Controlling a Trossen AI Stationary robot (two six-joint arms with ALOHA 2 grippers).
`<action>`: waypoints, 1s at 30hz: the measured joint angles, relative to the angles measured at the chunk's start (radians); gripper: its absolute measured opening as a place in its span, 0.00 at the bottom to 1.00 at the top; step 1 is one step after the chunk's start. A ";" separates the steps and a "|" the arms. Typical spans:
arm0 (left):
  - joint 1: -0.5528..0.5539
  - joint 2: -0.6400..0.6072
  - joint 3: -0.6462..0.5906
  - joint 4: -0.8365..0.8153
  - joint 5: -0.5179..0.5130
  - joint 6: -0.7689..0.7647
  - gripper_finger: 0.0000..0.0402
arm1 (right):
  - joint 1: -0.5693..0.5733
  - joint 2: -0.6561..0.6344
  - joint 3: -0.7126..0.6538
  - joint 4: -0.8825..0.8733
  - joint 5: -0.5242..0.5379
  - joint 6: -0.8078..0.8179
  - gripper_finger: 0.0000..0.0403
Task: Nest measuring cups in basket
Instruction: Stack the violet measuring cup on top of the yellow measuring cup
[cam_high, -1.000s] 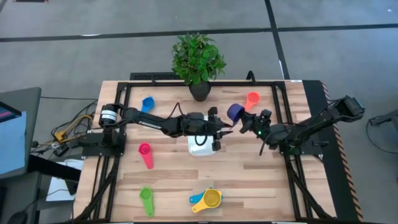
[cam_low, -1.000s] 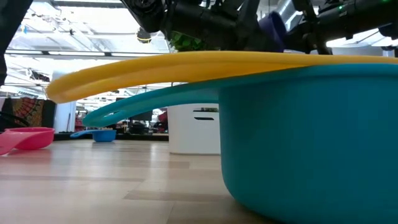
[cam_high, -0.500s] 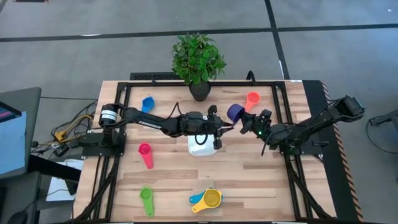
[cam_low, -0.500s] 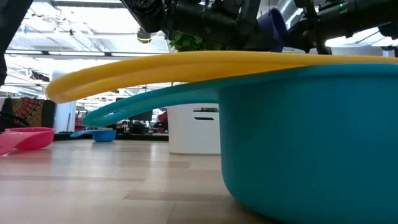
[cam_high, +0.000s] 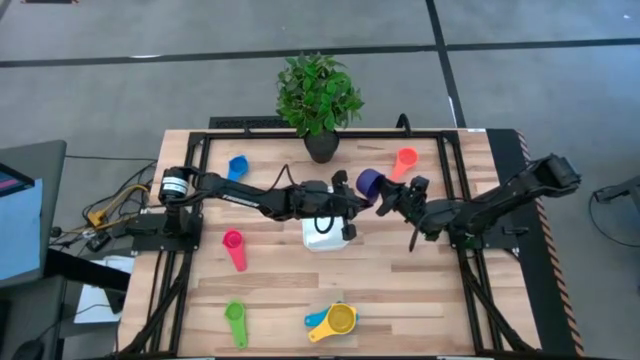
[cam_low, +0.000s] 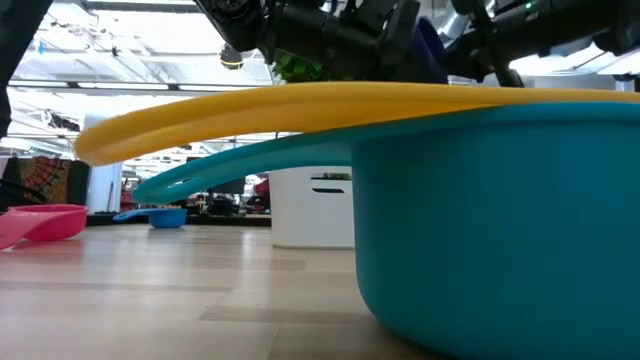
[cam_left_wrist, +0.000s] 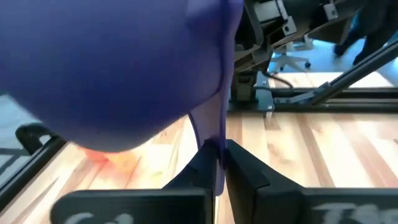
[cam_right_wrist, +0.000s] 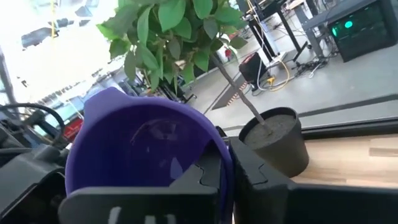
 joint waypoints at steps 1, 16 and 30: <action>0.000 0.000 0.000 -0.010 -0.010 0.001 0.01 | 0.000 0.006 0.000 -0.001 0.002 0.000 0.05; -0.004 0.000 0.000 -0.038 -0.091 0.007 0.00 | 0.009 0.039 0.002 0.008 0.012 -0.028 0.05; 0.003 -0.114 0.000 -0.247 0.004 -0.013 0.00 | 0.018 0.000 0.005 0.010 -0.006 -0.172 0.20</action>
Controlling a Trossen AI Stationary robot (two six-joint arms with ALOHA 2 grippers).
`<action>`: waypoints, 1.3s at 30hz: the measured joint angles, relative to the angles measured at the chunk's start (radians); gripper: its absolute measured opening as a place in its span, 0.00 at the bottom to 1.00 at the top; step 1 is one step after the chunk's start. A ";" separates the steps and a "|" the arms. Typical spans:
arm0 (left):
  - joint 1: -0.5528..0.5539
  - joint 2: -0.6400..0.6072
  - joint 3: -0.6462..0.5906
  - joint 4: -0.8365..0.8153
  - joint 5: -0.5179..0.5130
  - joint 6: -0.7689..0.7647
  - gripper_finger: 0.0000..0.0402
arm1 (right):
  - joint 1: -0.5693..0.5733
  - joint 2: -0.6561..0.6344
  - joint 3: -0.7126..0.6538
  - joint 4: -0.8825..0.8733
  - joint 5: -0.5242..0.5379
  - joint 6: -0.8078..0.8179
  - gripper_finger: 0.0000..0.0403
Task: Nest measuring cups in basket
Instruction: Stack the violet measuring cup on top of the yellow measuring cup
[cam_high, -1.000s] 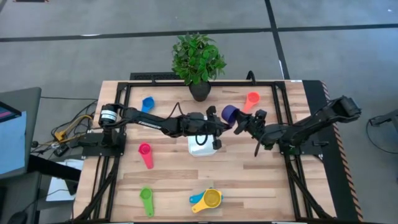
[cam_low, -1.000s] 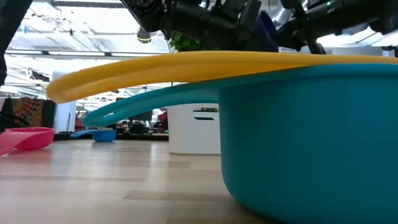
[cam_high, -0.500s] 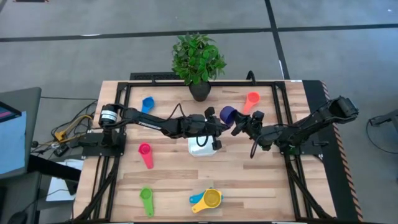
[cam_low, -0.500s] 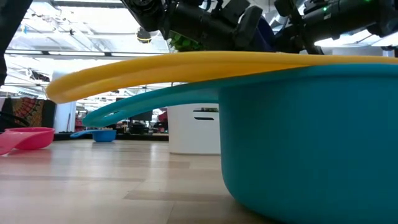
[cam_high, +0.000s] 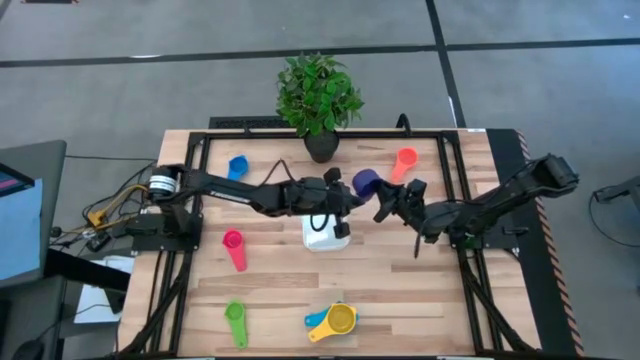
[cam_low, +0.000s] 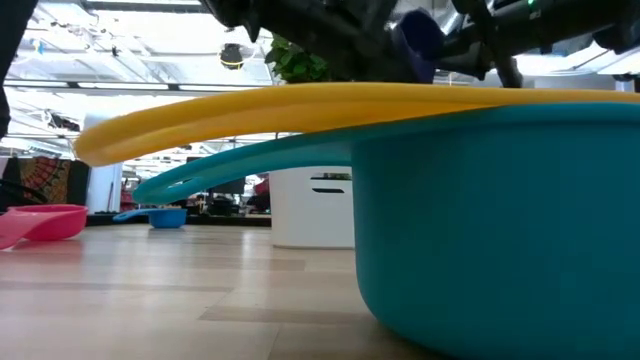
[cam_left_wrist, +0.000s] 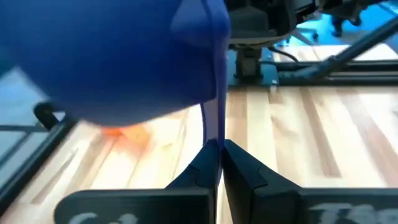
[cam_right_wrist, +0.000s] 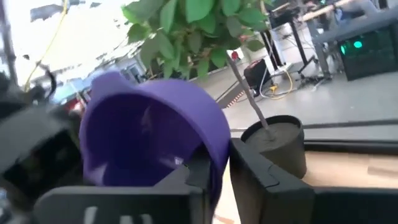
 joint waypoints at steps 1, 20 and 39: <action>0.004 -0.014 0.001 -0.025 0.030 -0.010 0.00 | 0.002 -0.012 -0.001 -0.005 -0.003 -0.032 0.22; -0.244 -0.110 0.000 -0.403 0.695 -0.294 0.00 | 0.353 0.001 -0.003 -0.031 0.164 0.026 0.44; -0.383 -0.115 -0.181 -0.093 0.649 -0.641 0.00 | 0.371 0.092 -0.003 -0.031 0.226 0.249 0.41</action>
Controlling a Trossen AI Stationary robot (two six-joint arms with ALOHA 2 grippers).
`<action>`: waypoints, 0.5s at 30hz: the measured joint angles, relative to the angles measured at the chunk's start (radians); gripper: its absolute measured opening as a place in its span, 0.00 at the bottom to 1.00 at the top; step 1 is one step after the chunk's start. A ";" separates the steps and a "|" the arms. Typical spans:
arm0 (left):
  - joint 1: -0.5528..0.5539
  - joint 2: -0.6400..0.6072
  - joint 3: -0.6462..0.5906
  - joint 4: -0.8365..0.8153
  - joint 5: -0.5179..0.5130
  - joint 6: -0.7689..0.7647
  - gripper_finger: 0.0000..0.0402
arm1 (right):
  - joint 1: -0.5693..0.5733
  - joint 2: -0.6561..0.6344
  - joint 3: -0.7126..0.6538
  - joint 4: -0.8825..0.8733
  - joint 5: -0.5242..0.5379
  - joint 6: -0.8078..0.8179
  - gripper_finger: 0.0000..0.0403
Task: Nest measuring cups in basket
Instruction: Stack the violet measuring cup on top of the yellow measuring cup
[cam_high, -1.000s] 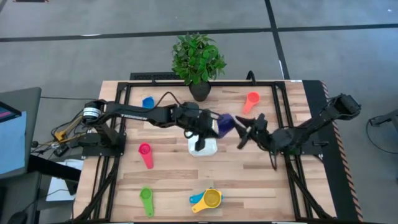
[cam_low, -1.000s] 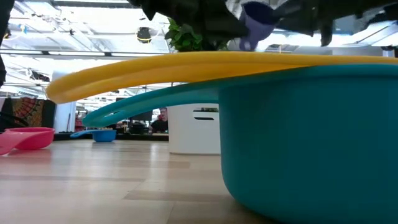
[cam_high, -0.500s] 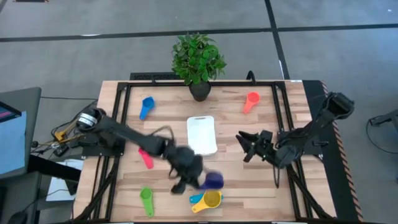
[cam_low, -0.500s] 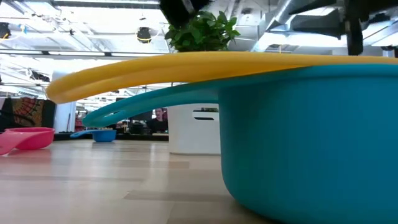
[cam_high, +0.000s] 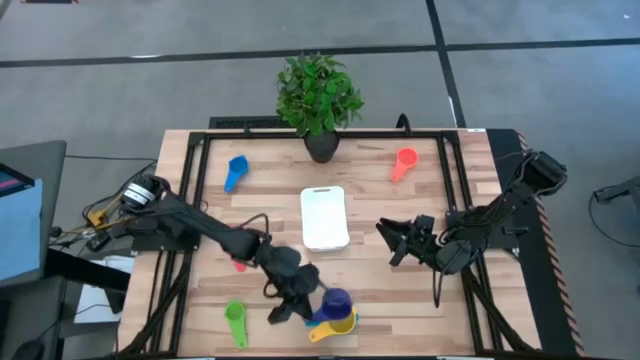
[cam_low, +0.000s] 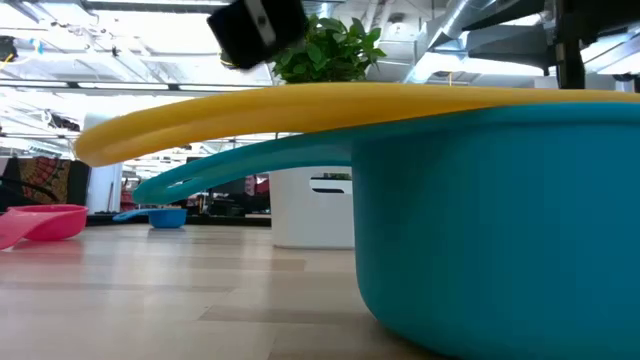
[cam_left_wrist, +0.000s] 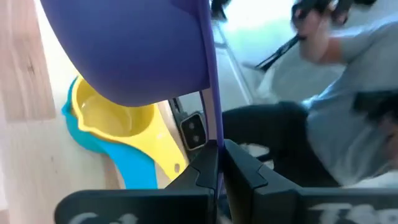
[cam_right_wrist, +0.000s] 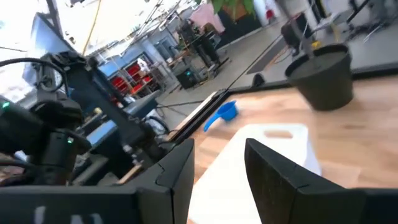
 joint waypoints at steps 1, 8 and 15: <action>0.015 0.000 -0.016 0.038 0.047 -0.055 0.00 | -0.014 -0.008 0.000 0.001 0.000 -0.011 0.41; -0.001 0.001 -0.031 0.311 0.175 -0.517 0.00 | -0.090 -0.095 0.000 0.039 -0.148 0.221 0.39; -0.068 0.005 -0.031 0.311 -0.014 -0.571 0.00 | -0.050 -0.117 0.032 0.032 -0.165 0.298 0.38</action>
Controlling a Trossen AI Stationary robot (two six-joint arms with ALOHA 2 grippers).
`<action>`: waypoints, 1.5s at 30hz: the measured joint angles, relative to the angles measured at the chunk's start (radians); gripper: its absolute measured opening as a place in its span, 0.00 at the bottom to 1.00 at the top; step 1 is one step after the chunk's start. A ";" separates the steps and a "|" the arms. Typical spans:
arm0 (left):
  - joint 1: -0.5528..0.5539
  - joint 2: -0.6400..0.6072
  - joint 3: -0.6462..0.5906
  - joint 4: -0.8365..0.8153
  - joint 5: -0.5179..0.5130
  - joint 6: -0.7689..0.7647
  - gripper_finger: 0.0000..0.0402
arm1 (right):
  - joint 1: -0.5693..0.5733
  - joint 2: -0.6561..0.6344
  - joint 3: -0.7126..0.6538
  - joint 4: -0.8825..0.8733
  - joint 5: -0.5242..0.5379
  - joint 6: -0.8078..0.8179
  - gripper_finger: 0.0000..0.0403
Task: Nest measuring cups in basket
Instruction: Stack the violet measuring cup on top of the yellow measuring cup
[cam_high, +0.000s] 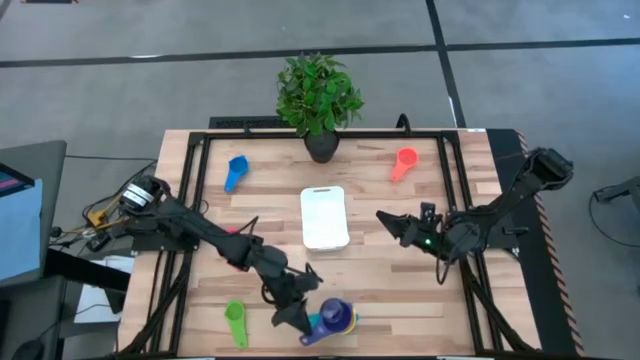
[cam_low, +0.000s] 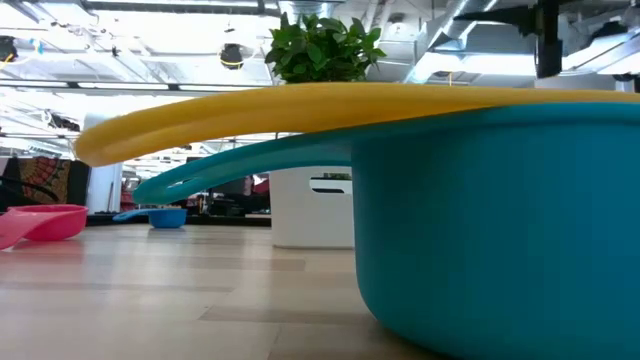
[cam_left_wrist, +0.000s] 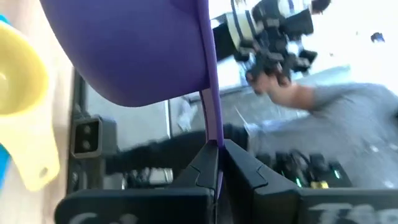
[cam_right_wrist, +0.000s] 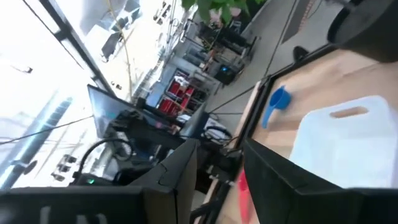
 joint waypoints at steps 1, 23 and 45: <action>-0.003 0.010 0.001 0.006 -0.019 0.006 0.00 | 0.005 0.000 0.004 -0.007 0.000 -0.002 0.38; -0.015 0.260 0.027 0.081 -0.067 -0.169 0.00 | 0.026 0.008 0.007 -0.056 -0.081 -0.002 0.40; 0.096 0.150 0.027 -0.021 0.174 -0.181 0.09 | 0.112 0.009 0.007 -0.252 -0.091 0.160 0.40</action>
